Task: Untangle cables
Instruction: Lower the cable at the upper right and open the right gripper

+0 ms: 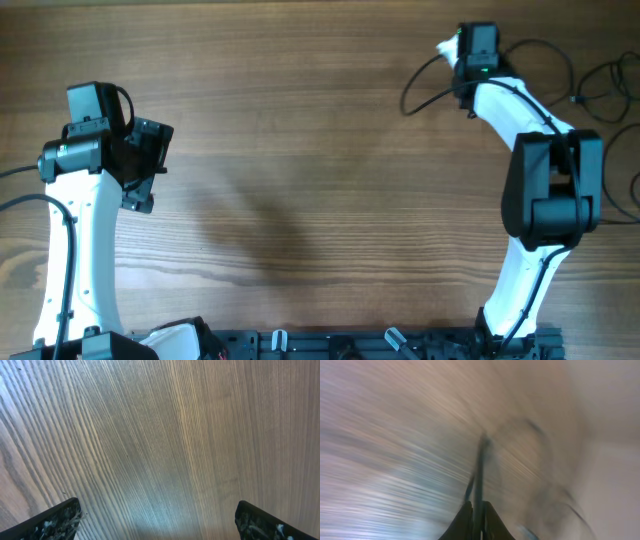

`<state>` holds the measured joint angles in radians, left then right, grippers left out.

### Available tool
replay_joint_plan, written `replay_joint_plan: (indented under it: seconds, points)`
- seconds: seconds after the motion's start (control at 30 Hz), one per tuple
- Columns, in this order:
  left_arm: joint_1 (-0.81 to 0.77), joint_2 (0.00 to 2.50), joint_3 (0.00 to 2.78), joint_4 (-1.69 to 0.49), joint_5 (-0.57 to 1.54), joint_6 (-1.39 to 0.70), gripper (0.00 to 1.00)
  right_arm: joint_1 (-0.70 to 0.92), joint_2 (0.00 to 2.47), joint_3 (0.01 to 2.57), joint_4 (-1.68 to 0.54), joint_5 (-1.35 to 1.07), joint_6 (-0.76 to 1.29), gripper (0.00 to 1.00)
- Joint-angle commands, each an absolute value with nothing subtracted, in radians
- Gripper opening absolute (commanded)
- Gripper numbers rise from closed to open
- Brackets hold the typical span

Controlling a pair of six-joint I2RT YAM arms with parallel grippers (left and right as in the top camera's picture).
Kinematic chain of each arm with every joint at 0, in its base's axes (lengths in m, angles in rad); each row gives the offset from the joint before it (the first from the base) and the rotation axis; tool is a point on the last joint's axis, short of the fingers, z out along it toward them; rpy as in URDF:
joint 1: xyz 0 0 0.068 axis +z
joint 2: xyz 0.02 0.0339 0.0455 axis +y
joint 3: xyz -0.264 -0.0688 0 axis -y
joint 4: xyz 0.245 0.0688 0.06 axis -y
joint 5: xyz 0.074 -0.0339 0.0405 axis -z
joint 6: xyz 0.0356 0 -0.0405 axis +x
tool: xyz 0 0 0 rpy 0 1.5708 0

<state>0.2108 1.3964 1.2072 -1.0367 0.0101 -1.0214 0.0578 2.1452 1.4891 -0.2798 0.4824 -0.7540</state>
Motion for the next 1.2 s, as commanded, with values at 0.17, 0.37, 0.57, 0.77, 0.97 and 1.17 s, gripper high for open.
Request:
replay_joint_plan:
  seconds: [0.17,0.37,0.57,0.77,0.97,1.17]
  points:
    - [0.216,1.384,1.211,-1.037,0.01,-1.002,1.0,0.064,2.153,1.479,-0.267,0.114,-0.704,0.09]
    - [0.216,1.384,1.211,-1.037,0.01,-1.002,1.0,0.064,2.152,1.484,-0.196,0.123,-0.482,1.0]
    - [0.216,1.384,1.211,-1.037,0.01,-1.002,0.99,0.064,2.093,1.54,-0.219,0.123,-0.172,1.0]
    - [0.216,1.384,1.211,-1.037,0.01,-1.002,1.0,0.065,1.87,1.549,-0.314,0.102,-0.135,1.0]
    - [0.216,1.384,1.211,-1.037,0.011,-1.002,1.0,0.064,1.501,1.548,-0.624,-0.004,0.003,1.0]
    - [0.216,1.384,1.211,-1.037,0.01,-1.002,1.0,0.065,1.238,1.545,-0.91,-0.123,0.007,1.0]
